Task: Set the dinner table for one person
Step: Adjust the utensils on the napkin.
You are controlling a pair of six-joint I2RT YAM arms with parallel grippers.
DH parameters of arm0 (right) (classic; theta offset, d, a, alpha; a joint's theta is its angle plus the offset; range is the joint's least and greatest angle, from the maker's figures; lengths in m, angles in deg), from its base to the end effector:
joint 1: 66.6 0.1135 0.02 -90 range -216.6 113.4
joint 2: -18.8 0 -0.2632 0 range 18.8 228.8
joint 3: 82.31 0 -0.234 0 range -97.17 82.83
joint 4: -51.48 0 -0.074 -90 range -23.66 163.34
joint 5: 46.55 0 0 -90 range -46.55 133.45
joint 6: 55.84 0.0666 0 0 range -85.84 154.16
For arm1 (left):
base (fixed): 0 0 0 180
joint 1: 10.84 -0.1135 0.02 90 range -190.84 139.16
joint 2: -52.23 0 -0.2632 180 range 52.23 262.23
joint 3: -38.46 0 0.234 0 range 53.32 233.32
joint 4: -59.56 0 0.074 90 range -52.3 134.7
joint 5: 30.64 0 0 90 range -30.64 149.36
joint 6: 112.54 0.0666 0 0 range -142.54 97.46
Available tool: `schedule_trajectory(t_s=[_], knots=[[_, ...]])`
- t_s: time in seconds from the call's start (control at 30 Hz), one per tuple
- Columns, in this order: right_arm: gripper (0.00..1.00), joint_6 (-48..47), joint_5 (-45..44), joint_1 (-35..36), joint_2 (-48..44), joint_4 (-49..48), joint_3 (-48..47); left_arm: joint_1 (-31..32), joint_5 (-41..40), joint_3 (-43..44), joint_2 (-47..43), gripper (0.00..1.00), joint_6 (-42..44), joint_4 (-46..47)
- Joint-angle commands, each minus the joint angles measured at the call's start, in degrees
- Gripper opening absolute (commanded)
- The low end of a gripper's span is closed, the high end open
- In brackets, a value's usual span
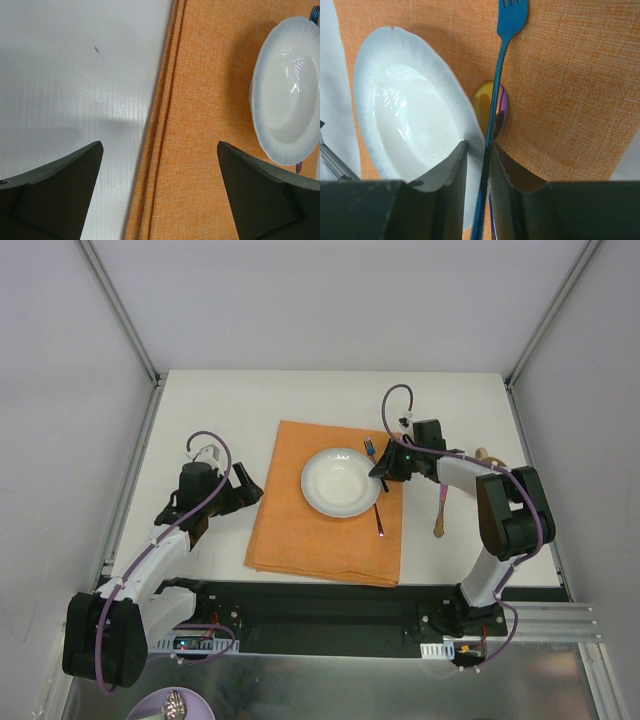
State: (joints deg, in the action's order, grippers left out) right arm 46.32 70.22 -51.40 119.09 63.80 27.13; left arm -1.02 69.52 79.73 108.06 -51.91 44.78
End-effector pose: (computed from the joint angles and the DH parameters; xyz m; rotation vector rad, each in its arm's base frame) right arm 0.3485 0.1258 0.1670 -0.3070 2.3130 0.7805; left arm 0.2151 -0.0492 0.2041 -0.2522 2.1153 -0.5956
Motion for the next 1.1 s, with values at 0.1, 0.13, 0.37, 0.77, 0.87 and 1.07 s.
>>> schedule_trajectory(t_s=[0.1,0.13,0.37,0.77,0.87,1.07], knots=[[0.29,-3.4,-3.9,0.0,1.3,4.4,-1.5,0.6,0.4,0.4,0.2,0.99,0.5,0.2],[0.3,-3.4,-4.3,0.1,1.3,4.4,-1.6,0.6,0.4,0.4,0.2,0.99,0.6,0.2],[0.32,-4.4,-5.9,-0.1,0.5,6.1,-2.2,0.6,0.5,0.6,0.3,0.99,0.6,0.2],[0.33,-6.1,-8.7,-1.6,-2.4,9.0,-2.9,0.6,0.7,0.7,0.3,1.0,0.6,0.2],[0.33,-6.4,-9.3,-2.5,-4.2,9.8,-3.0,0.6,0.6,0.7,0.3,0.99,0.6,0.2],[0.4,-8.2,-10.1,-2.6,-6.5,12.7,-5.3,0.6,0.6,0.6,0.5,0.99,0.5,0.2]])
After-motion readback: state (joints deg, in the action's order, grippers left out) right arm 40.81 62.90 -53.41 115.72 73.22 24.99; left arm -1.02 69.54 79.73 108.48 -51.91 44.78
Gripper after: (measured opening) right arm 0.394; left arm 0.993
